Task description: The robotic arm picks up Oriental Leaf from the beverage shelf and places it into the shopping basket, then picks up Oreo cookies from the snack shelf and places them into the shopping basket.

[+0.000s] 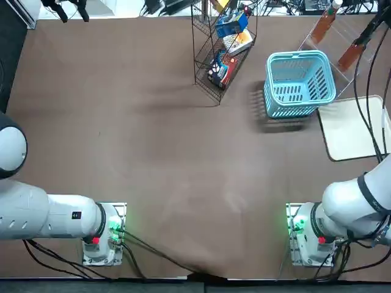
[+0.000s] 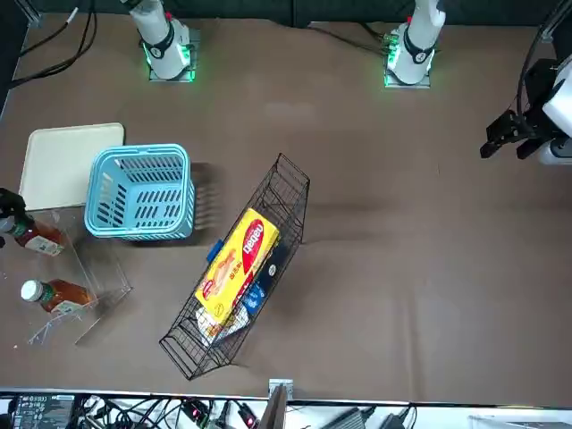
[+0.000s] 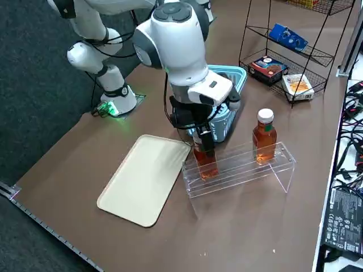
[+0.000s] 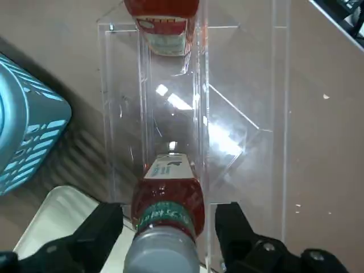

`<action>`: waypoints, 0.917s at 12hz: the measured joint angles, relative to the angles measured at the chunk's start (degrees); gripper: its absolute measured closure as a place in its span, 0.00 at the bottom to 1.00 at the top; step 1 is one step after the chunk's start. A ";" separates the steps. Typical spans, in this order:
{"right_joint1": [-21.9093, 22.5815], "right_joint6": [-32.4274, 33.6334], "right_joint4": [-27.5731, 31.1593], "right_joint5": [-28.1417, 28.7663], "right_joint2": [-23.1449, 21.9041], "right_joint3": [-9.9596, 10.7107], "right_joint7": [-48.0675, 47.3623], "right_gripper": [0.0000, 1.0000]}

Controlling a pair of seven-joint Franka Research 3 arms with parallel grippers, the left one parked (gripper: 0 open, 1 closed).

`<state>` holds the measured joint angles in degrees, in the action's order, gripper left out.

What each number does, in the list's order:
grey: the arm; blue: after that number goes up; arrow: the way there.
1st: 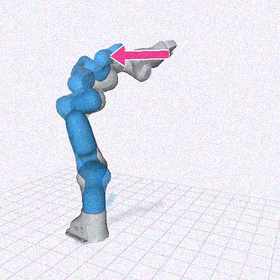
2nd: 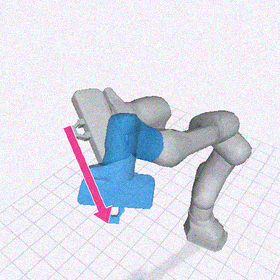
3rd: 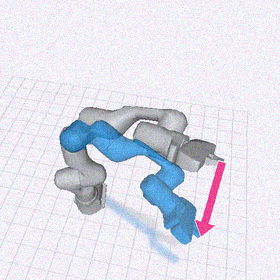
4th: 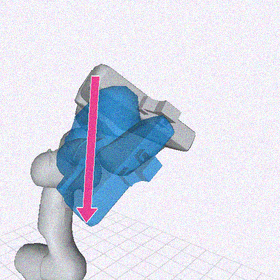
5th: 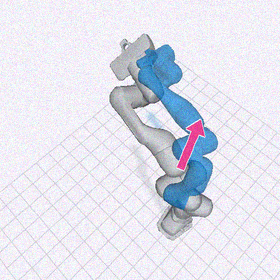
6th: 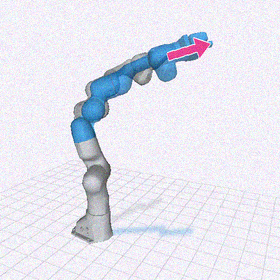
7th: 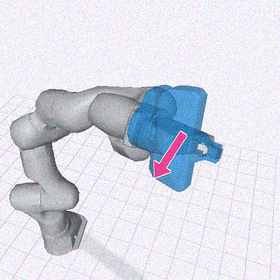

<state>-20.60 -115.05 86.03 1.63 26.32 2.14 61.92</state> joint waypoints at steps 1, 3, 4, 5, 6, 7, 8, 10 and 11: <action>0.00 -0.39 0.43 0.00 0.02 -0.01 0.00 0.00; 0.00 -0.82 0.74 0.00 0.03 -0.01 0.00 0.00; 0.00 -0.87 0.75 0.00 0.03 -0.01 0.00 0.00; 0.00 -0.88 0.76 0.00 0.03 -0.01 0.01 0.00; 0.00 -0.88 0.77 0.00 0.03 -0.01 0.01 0.00; 0.00 -0.88 0.82 0.00 0.03 -0.01 0.02 0.00; 0.00 -0.88 0.88 0.00 0.03 -0.01 0.02 0.00; -0.01 -0.89 0.96 0.00 0.03 -0.01 0.02 0.00; -0.02 -0.89 0.98 0.00 0.03 -0.01 0.02 0.03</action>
<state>-20.61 -115.94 87.01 1.63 26.35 2.13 61.94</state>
